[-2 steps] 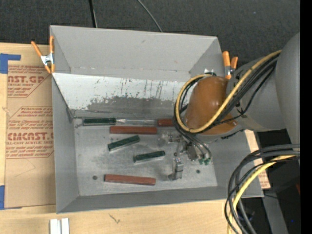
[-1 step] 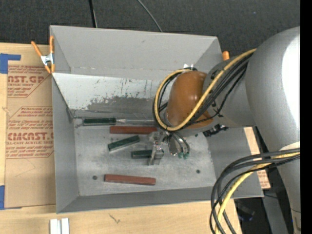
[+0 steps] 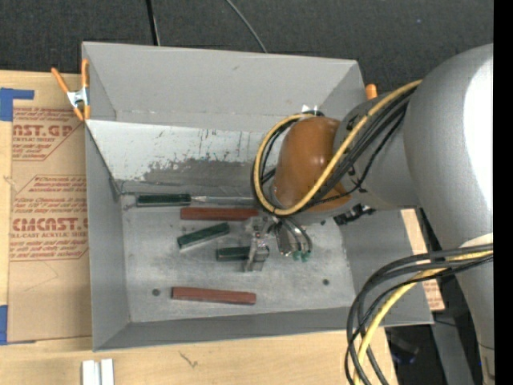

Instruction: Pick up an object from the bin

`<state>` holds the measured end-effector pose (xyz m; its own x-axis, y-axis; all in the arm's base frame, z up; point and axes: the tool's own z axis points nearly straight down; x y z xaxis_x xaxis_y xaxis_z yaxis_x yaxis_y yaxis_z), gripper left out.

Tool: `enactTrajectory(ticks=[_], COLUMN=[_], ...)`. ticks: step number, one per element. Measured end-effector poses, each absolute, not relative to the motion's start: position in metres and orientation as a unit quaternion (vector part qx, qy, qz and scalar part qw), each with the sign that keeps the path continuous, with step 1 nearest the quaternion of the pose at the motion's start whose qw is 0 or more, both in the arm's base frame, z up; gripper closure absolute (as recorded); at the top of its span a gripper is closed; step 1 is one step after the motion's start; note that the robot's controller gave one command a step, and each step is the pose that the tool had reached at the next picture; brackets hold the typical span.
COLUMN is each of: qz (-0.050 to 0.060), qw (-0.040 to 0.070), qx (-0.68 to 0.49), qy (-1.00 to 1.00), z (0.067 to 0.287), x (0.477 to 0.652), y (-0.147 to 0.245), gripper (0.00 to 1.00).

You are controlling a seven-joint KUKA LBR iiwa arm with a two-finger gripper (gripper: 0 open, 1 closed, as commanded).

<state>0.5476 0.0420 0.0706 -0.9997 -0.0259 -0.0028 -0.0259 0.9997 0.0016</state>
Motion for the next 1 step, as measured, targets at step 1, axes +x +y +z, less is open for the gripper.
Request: enactTrajectory(ticks=[1], qz=[0.000], qw=[0.002], qx=[-0.046], qy=[0.999], z=[0.2227], x=[0.5487], y=[0.0403], gripper=[1.00])
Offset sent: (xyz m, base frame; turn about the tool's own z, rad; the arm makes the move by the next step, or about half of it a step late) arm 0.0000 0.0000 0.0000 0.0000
